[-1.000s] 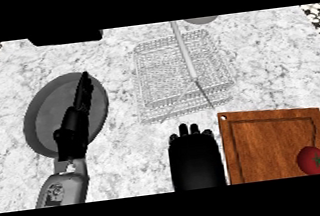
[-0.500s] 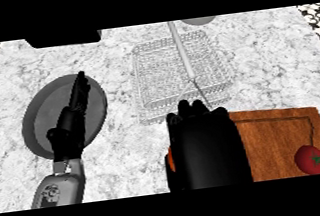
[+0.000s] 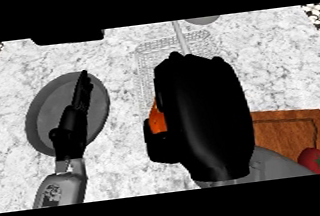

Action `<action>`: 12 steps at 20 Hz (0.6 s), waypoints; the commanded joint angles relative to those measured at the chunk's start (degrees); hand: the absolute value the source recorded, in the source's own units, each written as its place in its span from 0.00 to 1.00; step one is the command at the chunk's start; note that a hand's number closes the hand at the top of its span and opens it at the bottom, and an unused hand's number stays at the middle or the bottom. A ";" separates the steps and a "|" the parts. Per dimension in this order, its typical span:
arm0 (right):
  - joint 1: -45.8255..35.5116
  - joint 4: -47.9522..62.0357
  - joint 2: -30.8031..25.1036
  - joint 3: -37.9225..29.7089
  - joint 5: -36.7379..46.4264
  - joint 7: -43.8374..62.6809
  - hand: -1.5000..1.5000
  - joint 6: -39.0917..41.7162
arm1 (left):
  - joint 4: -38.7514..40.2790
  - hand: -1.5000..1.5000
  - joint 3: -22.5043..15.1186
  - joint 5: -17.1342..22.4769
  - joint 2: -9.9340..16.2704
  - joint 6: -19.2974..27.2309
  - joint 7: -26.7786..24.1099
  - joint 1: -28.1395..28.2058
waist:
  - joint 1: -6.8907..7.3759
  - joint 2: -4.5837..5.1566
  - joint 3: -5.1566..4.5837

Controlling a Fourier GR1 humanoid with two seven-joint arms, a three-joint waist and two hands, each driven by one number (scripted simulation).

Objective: Pick the squash from the cutting board and place it in the tiered basket

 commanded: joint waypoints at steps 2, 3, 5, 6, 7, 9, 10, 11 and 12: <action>-10.80 9.51 0.96 -5.19 -3.94 11.76 1.00 -1.79 | 2.04 0.50 -0.62 -1.68 -0.77 1.48 -2.66 0.48 | -0.29 0.32 0.04; -12.13 9.23 0.96 -3.95 -4.53 14.49 1.00 -2.13 | 0.26 0.50 -0.52 -0.99 -0.91 1.14 -0.04 -0.86 | -0.27 0.06 0.06; -12.70 12.78 0.96 -6.33 -1.84 11.25 1.00 -0.62 | -0.64 0.50 0.35 0.48 0.71 -0.65 -1.34 2.68 | -0.61 0.12 0.10; -16.42 15.77 0.96 -6.06 -3.71 12.95 1.00 0.38 | 1.31 0.50 -0.27 -0.41 -1.05 0.83 -1.11 0.09 | -0.48 0.17 0.04; -15.63 18.76 0.96 -7.68 -2.46 9.24 1.00 -1.55 | 1.28 0.50 1.88 1.19 1.01 -0.68 -1.33 0.27 | -0.61 0.39 0.08; -15.85 20.80 0.67 -11.32 0.04 4.31 1.00 -0.25 | 0.80 0.50 0.94 -0.46 0.29 0.90 -2.63 1.62 | -1.37 0.38 0.15; -17.26 24.90 0.96 -9.39 1.08 3.76 1.00 -4.17 | 2.09 0.50 0.53 -1.20 -0.82 1.71 0.25 -2.82 | -1.20 0.55 0.15; -17.67 26.18 0.97 -10.71 0.94 3.08 1.00 -2.95 | 1.61 0.50 -0.75 -1.20 -1.09 2.54 -1.59 -0.95 | -1.26 0.47 0.15; -21.64 28.75 0.85 -15.08 1.08 0.94 1.00 -0.96 | 2.64 0.50 0.68 -0.61 -0.62 1.46 -1.89 -0.88 | -1.26 0.52 0.14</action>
